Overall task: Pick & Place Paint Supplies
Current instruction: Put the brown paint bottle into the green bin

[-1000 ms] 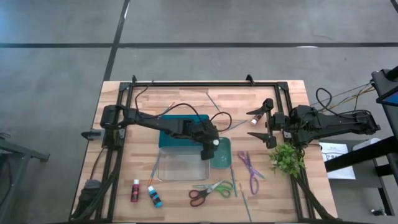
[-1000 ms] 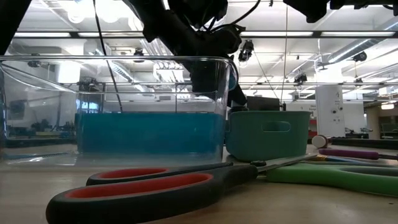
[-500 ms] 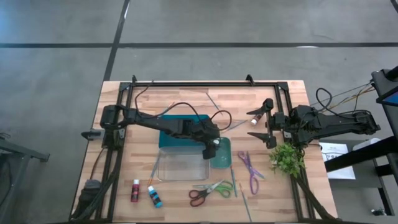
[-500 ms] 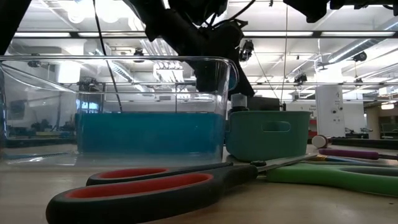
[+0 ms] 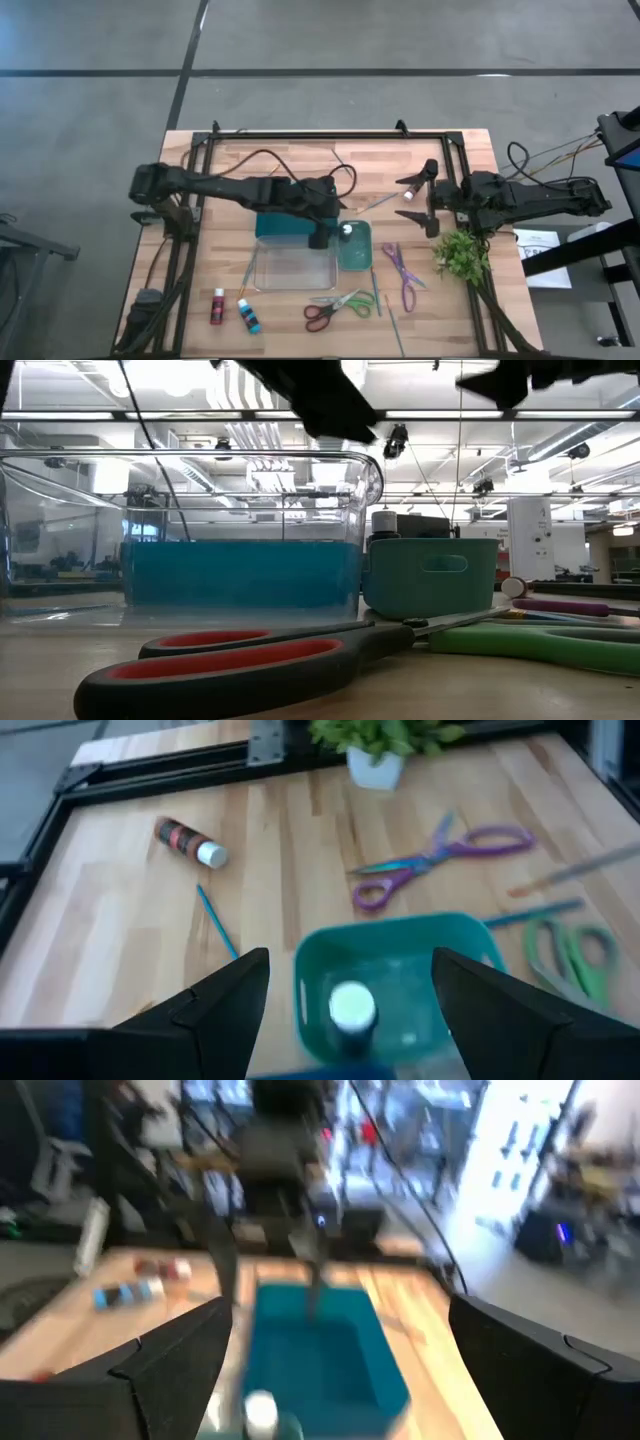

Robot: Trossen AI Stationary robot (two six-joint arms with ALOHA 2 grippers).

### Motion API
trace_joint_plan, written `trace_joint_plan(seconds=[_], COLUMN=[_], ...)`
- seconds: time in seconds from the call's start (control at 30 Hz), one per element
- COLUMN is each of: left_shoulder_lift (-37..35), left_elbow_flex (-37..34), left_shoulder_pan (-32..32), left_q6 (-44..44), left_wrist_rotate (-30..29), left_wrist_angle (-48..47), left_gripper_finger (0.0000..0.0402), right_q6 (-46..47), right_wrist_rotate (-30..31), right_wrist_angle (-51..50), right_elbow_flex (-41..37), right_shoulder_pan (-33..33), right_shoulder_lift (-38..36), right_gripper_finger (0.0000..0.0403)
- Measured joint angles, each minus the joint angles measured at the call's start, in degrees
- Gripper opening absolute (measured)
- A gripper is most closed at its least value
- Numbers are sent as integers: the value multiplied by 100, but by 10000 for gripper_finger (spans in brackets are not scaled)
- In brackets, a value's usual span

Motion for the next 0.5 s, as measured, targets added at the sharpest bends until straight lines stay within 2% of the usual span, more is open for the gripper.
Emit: trace_joint_plan(seconds=[0.1,0.23,0.33,0.5], left_shoulder_lift=[-429,-936,-1225,-1590], left_elbow_flex=[-53,-169,-355,-755], left_shoulder_pan=[-29,-84,-135,-164], left_q6=[237,339,440,739], left_wrist_rotate=[86,194,209,211], left_wrist_angle=[-510,-949,-1050,-943], left_gripper_finger=[288,288,288,288], right_q6=[277,590,661,654], right_wrist_rotate=[122,536,957,1259], right_wrist_angle=[-777,-2321,-3547,-5281], right_elbow_flex=[216,985,1724,2884], right_shoulder_pan=[1,2,2,2], right_shoulder_lift=[56,318,788,1971], right_gripper_finger=[370,370,370,370])
